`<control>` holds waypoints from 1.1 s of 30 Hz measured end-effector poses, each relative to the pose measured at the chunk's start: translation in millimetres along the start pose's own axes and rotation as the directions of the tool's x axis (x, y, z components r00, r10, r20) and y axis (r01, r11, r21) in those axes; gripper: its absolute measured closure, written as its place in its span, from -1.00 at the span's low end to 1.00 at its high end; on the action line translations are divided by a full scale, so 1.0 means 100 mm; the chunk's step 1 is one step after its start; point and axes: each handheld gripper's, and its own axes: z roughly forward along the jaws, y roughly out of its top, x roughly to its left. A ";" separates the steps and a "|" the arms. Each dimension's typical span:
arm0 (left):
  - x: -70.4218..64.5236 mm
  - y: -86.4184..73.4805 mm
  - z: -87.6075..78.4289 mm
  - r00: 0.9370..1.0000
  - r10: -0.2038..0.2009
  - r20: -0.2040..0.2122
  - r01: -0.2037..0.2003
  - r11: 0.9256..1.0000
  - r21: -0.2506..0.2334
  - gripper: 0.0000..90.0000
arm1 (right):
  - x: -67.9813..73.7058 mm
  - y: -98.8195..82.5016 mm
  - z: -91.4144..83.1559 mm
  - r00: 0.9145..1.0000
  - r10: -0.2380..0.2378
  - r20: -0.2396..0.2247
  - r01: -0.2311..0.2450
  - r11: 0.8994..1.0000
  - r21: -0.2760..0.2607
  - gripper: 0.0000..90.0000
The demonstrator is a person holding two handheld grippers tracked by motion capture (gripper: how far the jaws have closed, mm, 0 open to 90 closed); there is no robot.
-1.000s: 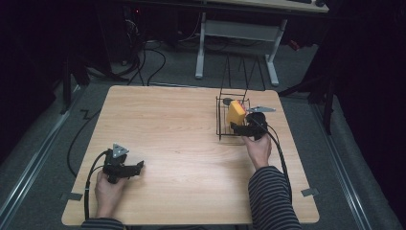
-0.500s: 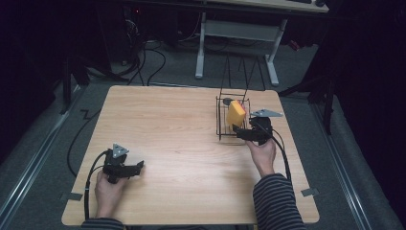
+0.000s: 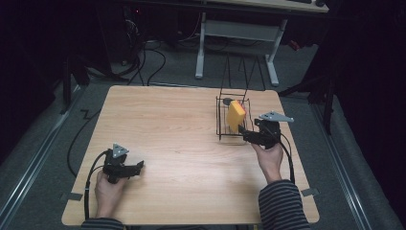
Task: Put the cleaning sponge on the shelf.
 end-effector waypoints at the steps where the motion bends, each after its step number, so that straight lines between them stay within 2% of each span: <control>1: 0.00 0.00 0.00 1.000 0.000 0.000 0.000 1.000 0.000 -0.66 | 0.00 0.00 -0.02 1.000 -0.010 0.000 0.010 1.000 -0.002 -0.40; 9: 0.00 0.00 0.00 1.000 0.000 0.000 0.000 1.000 0.000 -0.66 | -0.04 -0.08 -0.17 1.000 0.011 -0.002 -0.012 0.999 -0.031 -0.36; 12: 0.00 0.00 0.00 1.000 0.000 0.000 0.000 1.000 0.000 -0.66 | -0.06 -0.11 -0.27 1.000 0.006 0.010 -0.005 0.999 -0.054 -0.31; 14: 0.00 0.00 0.00 1.000 0.000 0.000 0.000 1.000 0.000 -0.66 | -0.07 -0.16 -0.37 1.000 0.021 0.004 -0.021 0.996 -0.085 -0.30; 21: 0.00 0.00 0.00 1.000 0.000 0.000 0.000 1.000 0.000 -0.66 | -0.11 -0.24 -0.54 0.999 0.032 0.007 -0.032 0.993 -0.111 -0.29; 33: 0.00 0.00 0.00 1.000 0.001 0.000 -0.001 1.000 0.001 -0.66 | -0.07 -0.35 -0.78 1.000 0.031 -0.006 -0.032 0.988 -0.149 -0.27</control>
